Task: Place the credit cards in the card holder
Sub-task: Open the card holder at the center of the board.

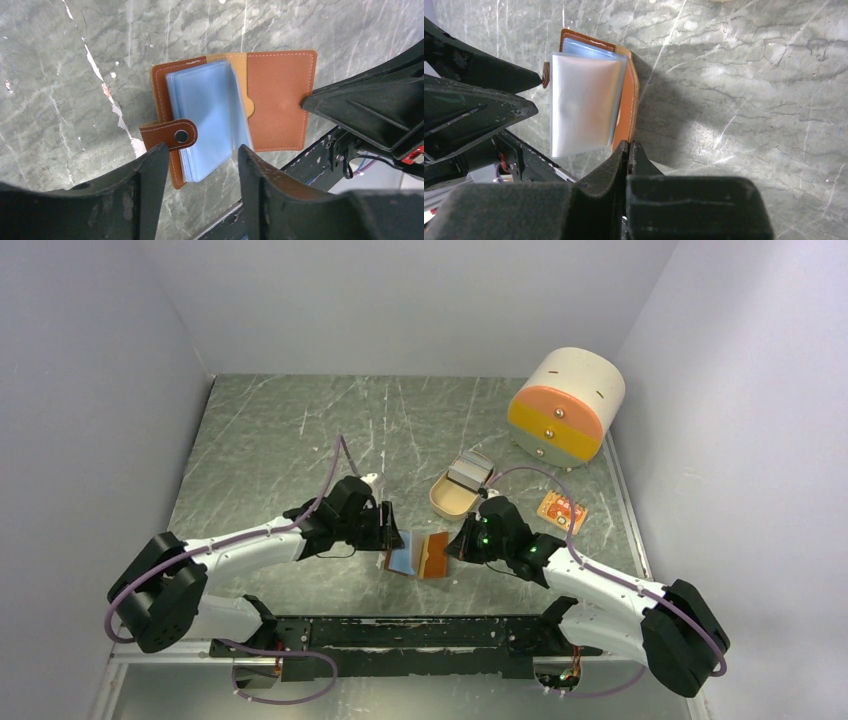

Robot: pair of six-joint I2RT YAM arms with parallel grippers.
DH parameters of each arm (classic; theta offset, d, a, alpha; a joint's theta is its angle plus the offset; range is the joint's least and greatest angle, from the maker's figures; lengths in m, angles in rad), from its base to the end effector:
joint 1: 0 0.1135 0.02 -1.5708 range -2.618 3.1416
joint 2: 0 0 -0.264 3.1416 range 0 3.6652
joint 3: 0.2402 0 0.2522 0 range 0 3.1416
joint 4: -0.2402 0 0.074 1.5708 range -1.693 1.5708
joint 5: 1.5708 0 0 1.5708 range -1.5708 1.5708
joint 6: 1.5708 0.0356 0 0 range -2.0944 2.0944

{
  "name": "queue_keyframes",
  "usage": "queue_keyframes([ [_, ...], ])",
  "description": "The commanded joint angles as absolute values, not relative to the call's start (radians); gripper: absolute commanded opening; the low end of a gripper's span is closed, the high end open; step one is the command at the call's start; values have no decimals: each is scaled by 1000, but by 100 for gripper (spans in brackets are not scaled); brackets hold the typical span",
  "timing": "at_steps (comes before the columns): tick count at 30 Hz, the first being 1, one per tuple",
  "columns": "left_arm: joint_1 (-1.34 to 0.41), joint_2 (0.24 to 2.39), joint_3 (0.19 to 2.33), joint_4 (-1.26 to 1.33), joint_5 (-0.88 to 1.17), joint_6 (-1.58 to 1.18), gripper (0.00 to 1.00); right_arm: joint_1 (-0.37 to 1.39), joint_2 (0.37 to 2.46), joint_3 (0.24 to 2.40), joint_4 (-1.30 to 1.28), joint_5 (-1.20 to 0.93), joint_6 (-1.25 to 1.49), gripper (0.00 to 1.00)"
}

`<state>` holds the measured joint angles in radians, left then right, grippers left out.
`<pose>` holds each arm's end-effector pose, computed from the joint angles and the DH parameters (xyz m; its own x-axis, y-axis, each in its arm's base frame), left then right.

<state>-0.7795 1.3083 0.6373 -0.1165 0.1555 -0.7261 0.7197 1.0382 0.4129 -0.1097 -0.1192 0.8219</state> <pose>0.1794 -0.1851 0.1858 -0.8896 -0.0431 -0.4548 0.2428 0.7987 -0.5506 0.1482 0.1355 0.1729 -0.8713 0.2034 -0.4467 -0.1214 0.7925 0.5976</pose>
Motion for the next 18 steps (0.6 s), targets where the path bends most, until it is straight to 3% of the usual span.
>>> queue_keyframes([
  [1, -775, 1326, 640, -121, 176, -693, 61, 725, 1032, 399, -93, -105, 805, 0],
  [5, -775, 1342, 637, -131, 187, -680, 66, 723, 1042, 393, -88, -102, 803, 0],
  [13, -776, 1399, 646, -173, 197, -658, 59, 721, 1034, 378, -87, -92, 804, 0],
  [18, -779, 1369, 644, -246, 172, -658, 67, 721, 1035, 372, -84, -91, 801, 0],
])
